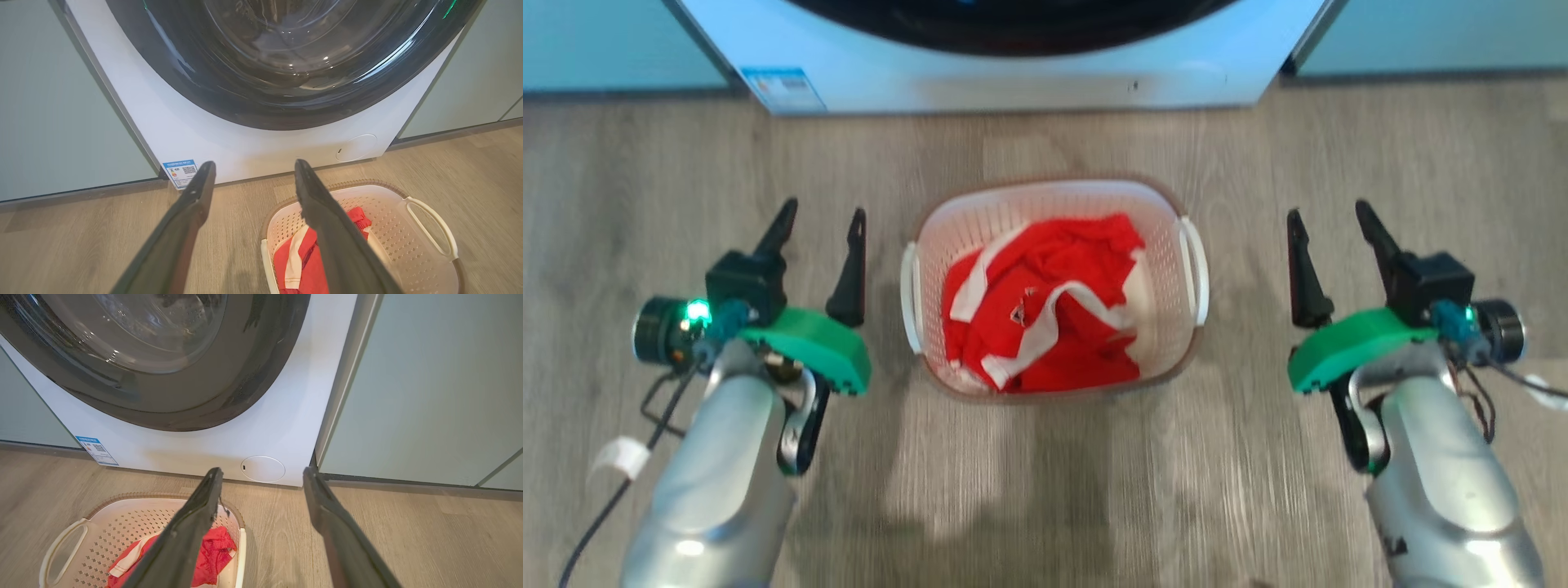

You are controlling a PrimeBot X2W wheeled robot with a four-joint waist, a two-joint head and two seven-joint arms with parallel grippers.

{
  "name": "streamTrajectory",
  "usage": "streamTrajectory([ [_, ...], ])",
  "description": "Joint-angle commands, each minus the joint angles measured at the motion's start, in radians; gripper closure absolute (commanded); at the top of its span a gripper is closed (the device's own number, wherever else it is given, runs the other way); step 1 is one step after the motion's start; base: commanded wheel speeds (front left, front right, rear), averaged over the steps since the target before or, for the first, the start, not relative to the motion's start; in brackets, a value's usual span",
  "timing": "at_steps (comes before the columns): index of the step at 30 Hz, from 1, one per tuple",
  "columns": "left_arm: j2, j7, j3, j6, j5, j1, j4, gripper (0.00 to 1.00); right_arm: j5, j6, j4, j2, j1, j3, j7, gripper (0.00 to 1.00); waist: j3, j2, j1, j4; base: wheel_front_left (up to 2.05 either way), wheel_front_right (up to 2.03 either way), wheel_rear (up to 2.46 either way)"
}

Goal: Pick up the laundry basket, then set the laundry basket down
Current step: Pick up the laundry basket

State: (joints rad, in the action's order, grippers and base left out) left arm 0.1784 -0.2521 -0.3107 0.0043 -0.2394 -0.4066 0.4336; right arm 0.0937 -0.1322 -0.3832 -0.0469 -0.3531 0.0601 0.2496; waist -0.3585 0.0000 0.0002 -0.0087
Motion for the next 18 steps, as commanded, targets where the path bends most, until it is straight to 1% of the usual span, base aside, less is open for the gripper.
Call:
streamTrajectory([
  [1, 0.011, -0.009, 0.041, -0.009, -0.002, -0.05, -0.014, 0.0, -0.01, 0.002, 0.016, -0.003, -0.035, 0.024, 0.012, 0.0, -0.085, 0.0, -0.0002, 0.0, 0.0, 0.0, 0.0],
  [9, -0.012, -0.01, 0.058, -0.051, 0.009, -0.146, 0.065, 0.0, -0.013, 0.002, -0.034, -0.003, -0.121, 0.039, 0.012, 0.0, -0.218, 0.0, -0.0002, -0.004, 0.0, 0.0, 0.0],
  [11, -0.027, -0.01, 0.072, -0.069, -0.008, -0.168, 0.087, 0.0, -0.017, 0.002, -0.045, -0.003, -0.139, 0.041, 0.012, 0.0, -0.253, 0.0, -0.0002, -0.003, 0.0, 0.0, 0.0],
  [12, -0.027, -0.01, 0.072, -0.069, -0.008, -0.168, 0.087, 0.0, -0.017, 0.002, -0.045, -0.003, -0.139, 0.041, 0.012, 0.0, -0.253, 0.0, -0.0002, -0.003, 0.0, 0.0, 0.0],
  [18, -0.044, -0.01, 0.083, -0.106, -0.008, -0.238, 0.154, 0.0, -0.019, 0.002, -0.077, -0.003, -0.193, 0.049, 0.012, 0.0, -0.357, 0.0, -0.0002, 0.0, 0.0, 0.0, 0.0],
])
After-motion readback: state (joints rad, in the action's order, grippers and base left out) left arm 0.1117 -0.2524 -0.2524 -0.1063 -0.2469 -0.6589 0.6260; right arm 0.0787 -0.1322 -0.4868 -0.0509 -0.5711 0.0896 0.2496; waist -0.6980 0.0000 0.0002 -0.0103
